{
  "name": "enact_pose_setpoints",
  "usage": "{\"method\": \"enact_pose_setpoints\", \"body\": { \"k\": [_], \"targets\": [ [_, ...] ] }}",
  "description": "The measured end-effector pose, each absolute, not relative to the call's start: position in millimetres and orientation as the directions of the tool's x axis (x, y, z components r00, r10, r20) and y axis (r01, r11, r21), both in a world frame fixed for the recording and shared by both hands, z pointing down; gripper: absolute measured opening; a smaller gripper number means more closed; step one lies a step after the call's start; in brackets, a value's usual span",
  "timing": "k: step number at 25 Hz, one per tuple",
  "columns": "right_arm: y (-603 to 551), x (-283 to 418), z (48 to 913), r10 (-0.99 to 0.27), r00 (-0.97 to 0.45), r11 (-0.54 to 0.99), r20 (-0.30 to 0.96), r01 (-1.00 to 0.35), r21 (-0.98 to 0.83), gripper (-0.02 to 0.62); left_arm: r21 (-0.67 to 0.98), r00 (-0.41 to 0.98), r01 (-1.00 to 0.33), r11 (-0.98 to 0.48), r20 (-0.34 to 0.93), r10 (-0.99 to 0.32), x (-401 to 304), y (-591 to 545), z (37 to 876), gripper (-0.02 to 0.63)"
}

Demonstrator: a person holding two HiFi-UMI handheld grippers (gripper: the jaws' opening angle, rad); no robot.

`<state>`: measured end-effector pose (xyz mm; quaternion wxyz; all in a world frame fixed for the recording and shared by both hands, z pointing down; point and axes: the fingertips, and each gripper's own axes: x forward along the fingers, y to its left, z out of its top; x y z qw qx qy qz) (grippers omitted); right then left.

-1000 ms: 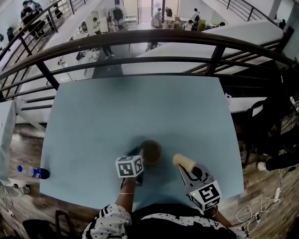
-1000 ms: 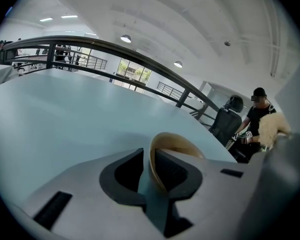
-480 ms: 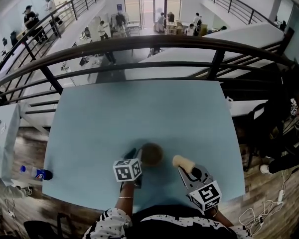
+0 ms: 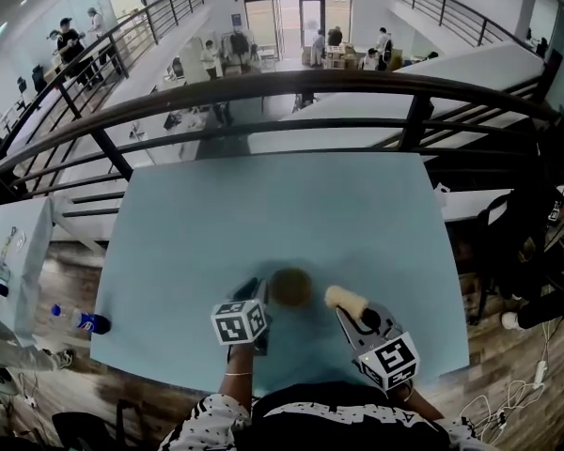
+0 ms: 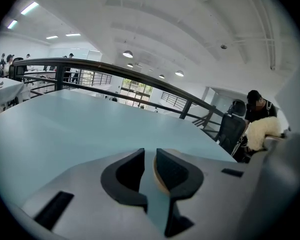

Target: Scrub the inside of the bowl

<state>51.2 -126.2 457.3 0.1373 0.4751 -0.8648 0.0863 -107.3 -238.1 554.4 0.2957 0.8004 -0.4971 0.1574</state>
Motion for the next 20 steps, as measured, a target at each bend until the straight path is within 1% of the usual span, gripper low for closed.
{"method": "enact_pose_setpoints", "body": {
  "k": [3, 6, 10, 12, 20],
  "targets": [
    [-125.6, 55.7, 453.1, -0.797, -0.525, 0.542, 0.298, -0.84, -0.03, 0.057, 0.29, 0.441, -0.897, -0.334, 0.53, -0.724, -104.4, -232.6, 541.4, 0.034],
    [-125.9, 56.8, 446.8, -0.799, -0.536, 0.548, 0.271, -0.836, -0.037, 0.055, 0.243, 0.44, -0.898, -0.367, 0.494, -0.75, -100.6, -226.8, 520.6, 0.02],
    [-123.1, 55.3, 440.9, -0.804, -0.542, 0.55, 0.244, -0.834, -0.043, 0.055, 0.152, 0.454, -0.887, -0.436, 0.459, -0.764, -90.5, -213.0, 496.1, 0.015],
    [-122.0, 55.5, 438.6, -0.803, -0.549, 0.555, 0.231, -0.831, -0.044, 0.055, 0.135, 0.463, -0.881, -0.453, 0.445, -0.767, -84.9, -207.2, 485.8, 0.015],
    [-113.5, 62.2, 435.9, -0.793, -0.57, 0.576, 0.214, -0.816, -0.039, 0.055, 0.093, 0.459, -0.882, -0.462, 0.391, -0.798, -77.4, -180.6, 450.6, 0.015]
  ]
}}
